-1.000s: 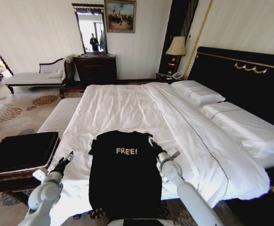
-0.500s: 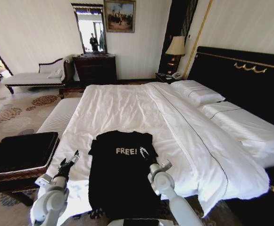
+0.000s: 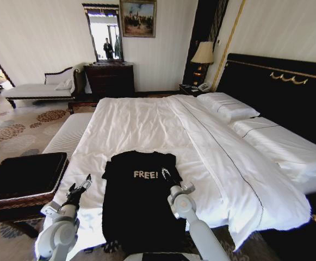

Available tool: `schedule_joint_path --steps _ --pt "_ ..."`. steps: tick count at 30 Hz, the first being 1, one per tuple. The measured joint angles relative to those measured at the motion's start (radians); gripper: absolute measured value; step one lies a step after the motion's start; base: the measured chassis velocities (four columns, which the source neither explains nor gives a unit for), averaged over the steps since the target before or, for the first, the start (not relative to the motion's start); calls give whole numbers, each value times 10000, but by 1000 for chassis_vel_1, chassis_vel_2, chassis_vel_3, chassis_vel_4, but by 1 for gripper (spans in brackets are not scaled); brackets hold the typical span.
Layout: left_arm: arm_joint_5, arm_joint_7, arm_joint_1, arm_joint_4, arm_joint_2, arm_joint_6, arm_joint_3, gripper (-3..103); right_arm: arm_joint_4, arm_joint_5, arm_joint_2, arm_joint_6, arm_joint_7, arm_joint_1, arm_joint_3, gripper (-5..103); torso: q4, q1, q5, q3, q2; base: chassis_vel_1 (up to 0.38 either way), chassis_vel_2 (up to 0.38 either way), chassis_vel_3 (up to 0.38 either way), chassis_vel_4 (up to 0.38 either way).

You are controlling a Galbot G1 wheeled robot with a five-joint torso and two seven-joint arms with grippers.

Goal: Fold the clothes on the bed and place them into the basket.

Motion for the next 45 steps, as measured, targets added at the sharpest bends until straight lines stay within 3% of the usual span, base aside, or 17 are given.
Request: schedule_joint_path --steps 15,18,20,22,25,26,31,43,45 --pt "-272 -22 41 -49 177 26 -320 100 -419 -266 175 110 48 -42 -122 57 0 -1 0 0 0 0 0 0 0" --pt "-297 -21 63 -49 196 23 -338 100 -511 -265 179 143 48 50 -70 54 0 -1 0 0 0 0 0 0 0" --pt "-317 -21 98 -82 230 23 -345 100 -625 -261 143 158 48 192 -59 37 1 0 1 0 0 0 0 0 0" --pt "-318 -21 103 -102 241 23 -346 100 -653 -263 127 159 47 220 -63 37 1 0 0 0 0 0 0 0 0" --pt "-336 -22 106 -236 278 44 -347 100 -840 -269 65 172 47 354 -77 21 0 0 1 0 0 0 0 0 0" --pt "-336 -22 106 -236 278 44 -347 100 -840 -269 65 172 47 354 -77 21 0 0 1 0 0 0 0 0 0" --pt "-338 -56 105 -302 284 64 -321 100 -951 -312 30 204 41 396 -23 2 0 -1 1 0 0 0 0 0 0" --pt "-302 -80 44 -243 195 72 -251 100 -765 -429 -20 212 27 231 -58 -3 0 0 0 0 0 0 0 0 0" --pt "-298 -81 47 -227 195 71 -288 100 -710 -524 18 211 16 173 -140 7 0 -1 1 -1 0 0 0 0 0"
